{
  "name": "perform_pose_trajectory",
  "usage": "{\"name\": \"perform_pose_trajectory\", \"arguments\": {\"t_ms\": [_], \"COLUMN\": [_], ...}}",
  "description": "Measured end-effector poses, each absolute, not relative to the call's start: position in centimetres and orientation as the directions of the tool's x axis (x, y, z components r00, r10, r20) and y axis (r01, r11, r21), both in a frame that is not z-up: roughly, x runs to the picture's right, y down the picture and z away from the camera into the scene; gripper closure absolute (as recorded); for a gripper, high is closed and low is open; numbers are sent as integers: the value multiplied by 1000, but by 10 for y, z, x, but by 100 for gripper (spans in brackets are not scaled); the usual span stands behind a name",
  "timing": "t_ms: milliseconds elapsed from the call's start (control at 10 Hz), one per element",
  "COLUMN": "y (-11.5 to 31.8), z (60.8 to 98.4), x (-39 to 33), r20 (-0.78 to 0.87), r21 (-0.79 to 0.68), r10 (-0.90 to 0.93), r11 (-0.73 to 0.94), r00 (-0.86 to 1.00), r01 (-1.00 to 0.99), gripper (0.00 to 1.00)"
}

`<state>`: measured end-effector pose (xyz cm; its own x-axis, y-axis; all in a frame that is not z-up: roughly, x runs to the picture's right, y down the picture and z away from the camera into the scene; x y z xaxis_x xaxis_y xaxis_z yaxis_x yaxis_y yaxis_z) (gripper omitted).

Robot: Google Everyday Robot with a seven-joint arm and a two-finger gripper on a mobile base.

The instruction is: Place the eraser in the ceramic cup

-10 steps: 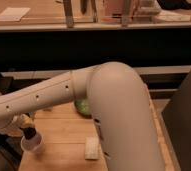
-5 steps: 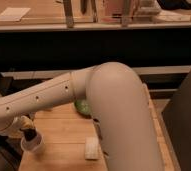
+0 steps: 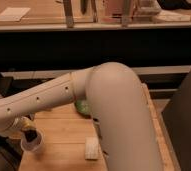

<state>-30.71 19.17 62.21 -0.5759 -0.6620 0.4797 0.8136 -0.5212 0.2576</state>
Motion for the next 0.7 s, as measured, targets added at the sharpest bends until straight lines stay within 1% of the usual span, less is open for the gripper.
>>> {"name": "perform_pose_trajectory", "arguments": {"t_ms": [200, 300, 500, 700], "y": [194, 195, 196, 197], "z": [623, 624, 624, 625], "x": [-307, -307, -307, -306], "r20": [482, 482, 484, 488], "r21": [260, 261, 261, 259], "r10": [-660, -659, -657, -656], "r11": [-521, -521, -522, -521], "r00": [-577, -577, -577, -576], "r01": [813, 813, 812, 813], "gripper": [91, 91, 80, 78]}}
